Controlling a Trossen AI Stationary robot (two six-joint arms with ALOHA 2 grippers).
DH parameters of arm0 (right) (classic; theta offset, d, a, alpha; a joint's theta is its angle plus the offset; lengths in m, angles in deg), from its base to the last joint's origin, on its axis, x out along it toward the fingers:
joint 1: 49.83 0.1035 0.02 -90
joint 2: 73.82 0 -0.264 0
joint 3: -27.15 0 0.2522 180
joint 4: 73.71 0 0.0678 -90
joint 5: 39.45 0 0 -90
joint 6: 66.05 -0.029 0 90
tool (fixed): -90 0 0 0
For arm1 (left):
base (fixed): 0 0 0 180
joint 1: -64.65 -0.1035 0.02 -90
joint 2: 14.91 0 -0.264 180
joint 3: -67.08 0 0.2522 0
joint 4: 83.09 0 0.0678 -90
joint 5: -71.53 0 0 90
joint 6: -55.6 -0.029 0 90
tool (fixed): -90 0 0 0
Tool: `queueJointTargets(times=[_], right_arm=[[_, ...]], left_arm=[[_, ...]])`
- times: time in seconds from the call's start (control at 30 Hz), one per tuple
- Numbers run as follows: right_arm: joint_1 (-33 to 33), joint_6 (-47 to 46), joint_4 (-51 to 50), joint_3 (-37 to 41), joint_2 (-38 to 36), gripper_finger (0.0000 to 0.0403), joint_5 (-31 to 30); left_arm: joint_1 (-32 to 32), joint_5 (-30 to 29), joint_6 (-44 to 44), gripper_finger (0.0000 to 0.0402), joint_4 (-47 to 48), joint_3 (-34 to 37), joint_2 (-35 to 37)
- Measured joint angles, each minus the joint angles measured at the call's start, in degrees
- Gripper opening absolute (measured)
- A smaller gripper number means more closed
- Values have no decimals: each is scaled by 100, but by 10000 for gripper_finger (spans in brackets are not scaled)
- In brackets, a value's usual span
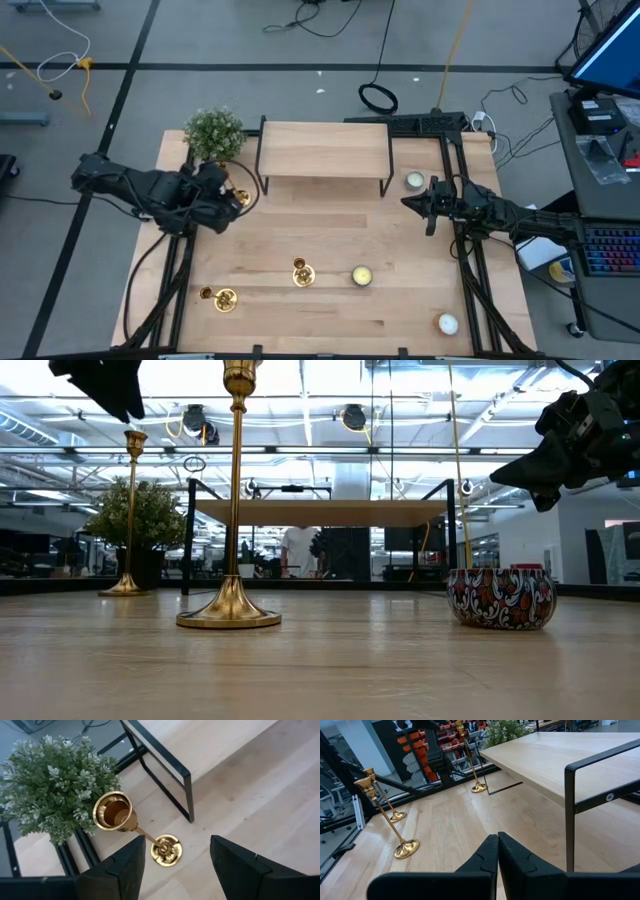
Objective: Pick & Place candle stick holders
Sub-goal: Put the top gold candle holder on the shelf
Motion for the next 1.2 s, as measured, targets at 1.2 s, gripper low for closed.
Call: queueJointTargets(times=[1.2], right_arm=[[-1,-1,15,0,0,4,-24]], left_arm=[[-116,-461,778,223,-70,754,-74]])
